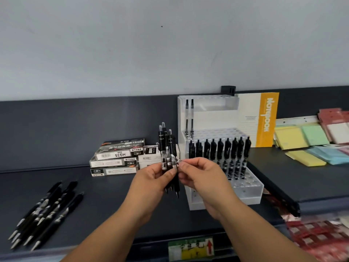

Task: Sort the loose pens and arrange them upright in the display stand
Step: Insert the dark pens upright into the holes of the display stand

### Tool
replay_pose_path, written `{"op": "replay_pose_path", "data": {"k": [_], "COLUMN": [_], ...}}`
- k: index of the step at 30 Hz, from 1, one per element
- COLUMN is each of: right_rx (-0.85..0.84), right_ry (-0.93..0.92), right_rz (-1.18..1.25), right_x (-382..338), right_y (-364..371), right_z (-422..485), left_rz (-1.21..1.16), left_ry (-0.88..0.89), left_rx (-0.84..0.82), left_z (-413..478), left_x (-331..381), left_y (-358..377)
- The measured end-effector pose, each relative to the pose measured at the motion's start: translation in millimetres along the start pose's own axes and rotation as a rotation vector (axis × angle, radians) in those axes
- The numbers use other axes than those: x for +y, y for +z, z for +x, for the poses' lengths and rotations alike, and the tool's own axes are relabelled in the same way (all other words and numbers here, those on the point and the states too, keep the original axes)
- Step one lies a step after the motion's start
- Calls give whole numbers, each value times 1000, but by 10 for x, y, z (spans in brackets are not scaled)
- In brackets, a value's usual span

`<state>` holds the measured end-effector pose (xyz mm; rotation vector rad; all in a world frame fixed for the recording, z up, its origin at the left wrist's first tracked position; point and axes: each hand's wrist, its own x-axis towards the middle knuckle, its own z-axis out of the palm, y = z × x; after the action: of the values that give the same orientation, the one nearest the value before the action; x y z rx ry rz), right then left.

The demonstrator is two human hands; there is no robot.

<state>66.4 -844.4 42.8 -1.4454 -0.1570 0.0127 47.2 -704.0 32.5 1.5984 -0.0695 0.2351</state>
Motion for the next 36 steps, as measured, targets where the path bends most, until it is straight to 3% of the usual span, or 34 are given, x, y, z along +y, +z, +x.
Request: {"op": "replay_pose_path", "data": {"k": [7, 14, 20, 36], "right_rx": [-9, 209, 143, -27], "right_ry": [-60, -202, -293, -174], "right_rz": [-190, -431, -642, -1077], "right_x": [-177, -177, -132, -92], "right_y": [-490, -789, -740, -650], "right_z": [-21, 145, 276, 395], "left_rz": [45, 87, 135, 148], "left_ry": [79, 94, 71, 54], "left_rx": [-8, 204, 269, 280], "left_z": [-72, -51, -8, 35], "left_x": [66, -5, -61, -56], "left_y": [388, 495, 464, 390]}}
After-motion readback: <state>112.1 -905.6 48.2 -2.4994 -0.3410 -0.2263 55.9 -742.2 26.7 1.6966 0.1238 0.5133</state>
